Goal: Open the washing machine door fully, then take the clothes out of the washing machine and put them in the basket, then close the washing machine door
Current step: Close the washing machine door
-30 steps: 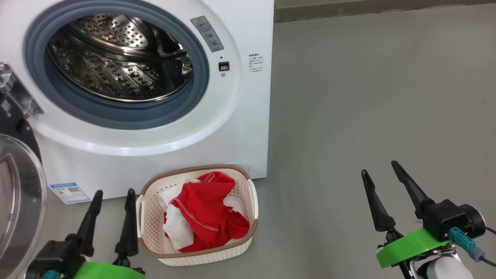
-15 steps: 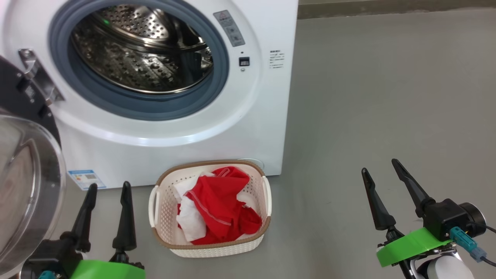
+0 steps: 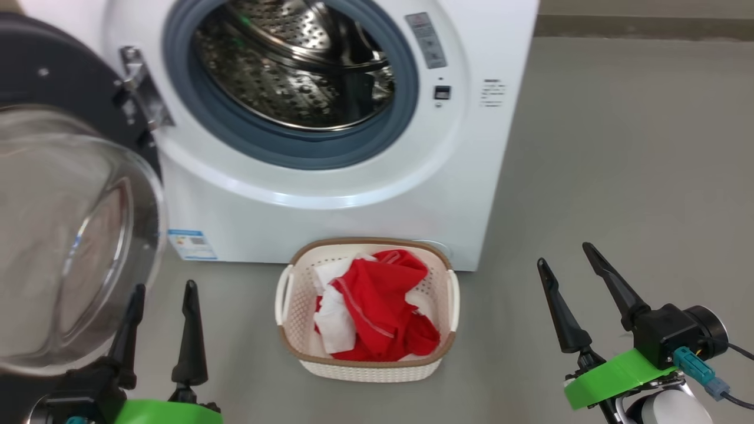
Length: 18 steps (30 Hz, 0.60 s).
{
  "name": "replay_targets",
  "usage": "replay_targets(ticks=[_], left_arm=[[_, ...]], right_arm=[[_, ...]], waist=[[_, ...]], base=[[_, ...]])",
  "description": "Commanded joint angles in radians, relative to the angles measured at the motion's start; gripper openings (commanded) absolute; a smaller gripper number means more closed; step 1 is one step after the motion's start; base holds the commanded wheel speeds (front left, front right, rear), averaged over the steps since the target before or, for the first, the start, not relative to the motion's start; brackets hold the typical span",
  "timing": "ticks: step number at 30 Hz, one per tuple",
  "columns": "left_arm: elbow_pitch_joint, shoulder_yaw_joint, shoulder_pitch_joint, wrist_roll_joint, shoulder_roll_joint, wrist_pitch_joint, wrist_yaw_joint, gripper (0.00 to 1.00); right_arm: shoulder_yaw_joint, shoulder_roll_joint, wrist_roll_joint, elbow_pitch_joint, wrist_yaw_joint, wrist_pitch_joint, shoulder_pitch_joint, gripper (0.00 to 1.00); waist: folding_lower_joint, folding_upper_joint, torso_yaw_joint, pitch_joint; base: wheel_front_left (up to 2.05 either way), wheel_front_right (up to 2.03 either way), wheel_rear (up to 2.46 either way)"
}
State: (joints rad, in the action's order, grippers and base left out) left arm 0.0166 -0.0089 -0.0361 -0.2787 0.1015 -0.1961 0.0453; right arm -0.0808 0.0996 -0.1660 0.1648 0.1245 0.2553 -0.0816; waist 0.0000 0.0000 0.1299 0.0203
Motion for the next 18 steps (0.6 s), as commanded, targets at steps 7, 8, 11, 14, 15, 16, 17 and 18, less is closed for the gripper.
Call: replay_targets(ticks=[7,8,11,14,15,16,17,18], left_arm=[[-0.052,0.03,0.001,0.018,0.02,0.019,0.031,1.0],[-0.056,0.029,0.003,0.019,0.021,0.023,0.034,1.0],[-0.068,0.028,0.01,0.027,0.026,0.035,0.043,1.0],[-0.081,0.028,0.017,0.029,0.028,0.045,0.053,1.0],[-0.085,0.029,0.019,0.03,0.028,0.049,0.056,1.0],[-0.089,0.03,0.02,0.03,0.029,0.052,0.06,1.0],[-0.093,0.032,0.021,0.031,0.029,0.056,0.065,1.0],[-0.096,0.033,0.021,0.032,0.03,0.06,0.069,1.0]], right_arm=[[-0.042,0.014,0.0,-0.027,0.006,0.006,-0.031,1.0],[-0.044,0.014,-0.001,-0.027,0.006,0.006,-0.031,1.0],[-0.052,0.015,-0.001,-0.025,0.006,0.006,-0.031,1.0],[-0.062,0.012,0.0,-0.027,0.006,0.006,-0.034,1.0],[-0.066,0.011,0.0,-0.027,0.006,0.006,-0.036,1.0],[-0.071,0.011,0.002,-0.027,0.006,0.006,-0.038,1.0],[-0.076,0.011,0.003,-0.027,0.006,0.006,-0.04,1.0],[-0.079,0.01,0.003,-0.028,0.006,0.006,-0.04,1.0]], waist=[[0.0,0.0,0.117,-0.023],[0.0,0.0,0.129,-0.025],[0.0,0.0,0.162,-0.031],[0.0,0.0,0.189,-0.035],[0.0,0.0,0.198,-0.036],[0.0,0.0,0.206,-0.036],[0.0,0.0,0.214,-0.037],[0.0,0.0,0.222,-0.038]], base=[[0.0,0.0,0.0],[0.0,0.0,0.0],[0.0,0.0,0.0],[0.0,0.0,0.0],[0.0,0.0,0.0],[0.0,0.0,0.0],[0.0,0.0,0.0],[0.0,0.0,0.0]])
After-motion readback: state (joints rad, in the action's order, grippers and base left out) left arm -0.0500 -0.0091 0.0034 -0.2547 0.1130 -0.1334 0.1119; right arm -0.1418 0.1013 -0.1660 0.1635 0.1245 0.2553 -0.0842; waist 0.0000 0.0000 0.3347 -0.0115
